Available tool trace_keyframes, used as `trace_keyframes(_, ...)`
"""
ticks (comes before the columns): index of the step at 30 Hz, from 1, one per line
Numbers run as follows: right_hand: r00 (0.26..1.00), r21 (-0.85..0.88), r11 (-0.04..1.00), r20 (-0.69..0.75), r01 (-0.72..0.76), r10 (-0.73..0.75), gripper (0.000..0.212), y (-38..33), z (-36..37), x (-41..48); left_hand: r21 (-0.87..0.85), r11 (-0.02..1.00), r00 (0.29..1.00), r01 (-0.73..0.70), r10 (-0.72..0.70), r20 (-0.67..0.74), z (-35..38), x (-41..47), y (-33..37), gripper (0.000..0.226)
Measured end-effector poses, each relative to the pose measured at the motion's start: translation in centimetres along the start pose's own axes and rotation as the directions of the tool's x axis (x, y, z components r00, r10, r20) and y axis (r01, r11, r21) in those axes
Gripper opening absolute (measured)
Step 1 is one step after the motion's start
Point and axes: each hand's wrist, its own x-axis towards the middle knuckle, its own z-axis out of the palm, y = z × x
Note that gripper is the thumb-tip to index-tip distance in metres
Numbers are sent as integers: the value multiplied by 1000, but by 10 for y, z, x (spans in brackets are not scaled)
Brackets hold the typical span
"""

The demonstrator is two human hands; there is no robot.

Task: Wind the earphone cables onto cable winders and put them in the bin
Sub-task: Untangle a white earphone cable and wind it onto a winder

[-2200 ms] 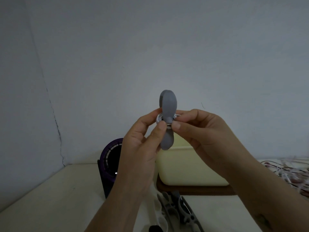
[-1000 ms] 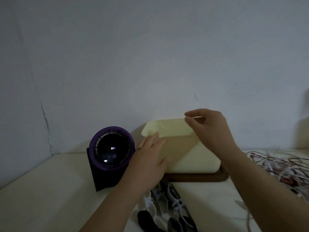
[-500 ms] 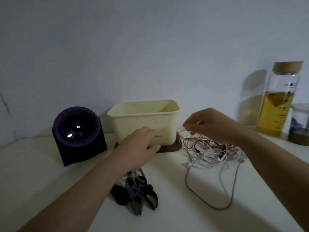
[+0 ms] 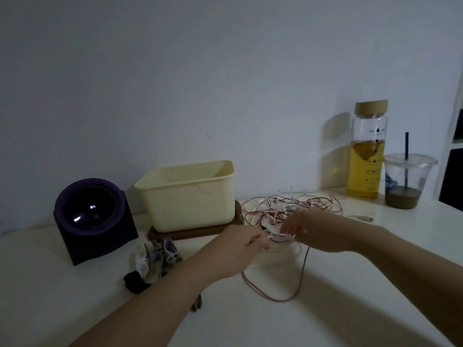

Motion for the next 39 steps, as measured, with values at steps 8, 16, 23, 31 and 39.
trace_keyframes(8, 989, -3, 1000, -147, -26, 26, 17, 18, 17, 3, -339, 939, 892, 53, -197, -407, -56, -14, -19, 31)
trace_keyframes(16, 829, 59, 995, -558, 86, -39, 17, -10, -10, 13, -681, 720, 742, -136, -381, -551, -87, -28, -34, 30)
trace_keyframes(23, 621, 369, 901, -768, 229, 156, 10, -39, -44, 22, -820, 508, 634, -265, -549, -545, -109, -44, -46, 29)
trace_keyframes(31, 885, 977, 71, -214, 203, 413, 33, -63, -42, 38, -876, 292, 597, -384, -646, -477, -129, -60, -60, 26)
trace_keyframes(39, 983, 972, -228, -8, 50, 181, 73, -85, -39, 36, -910, 300, 617, -287, -669, -415, -133, -67, -74, 28)
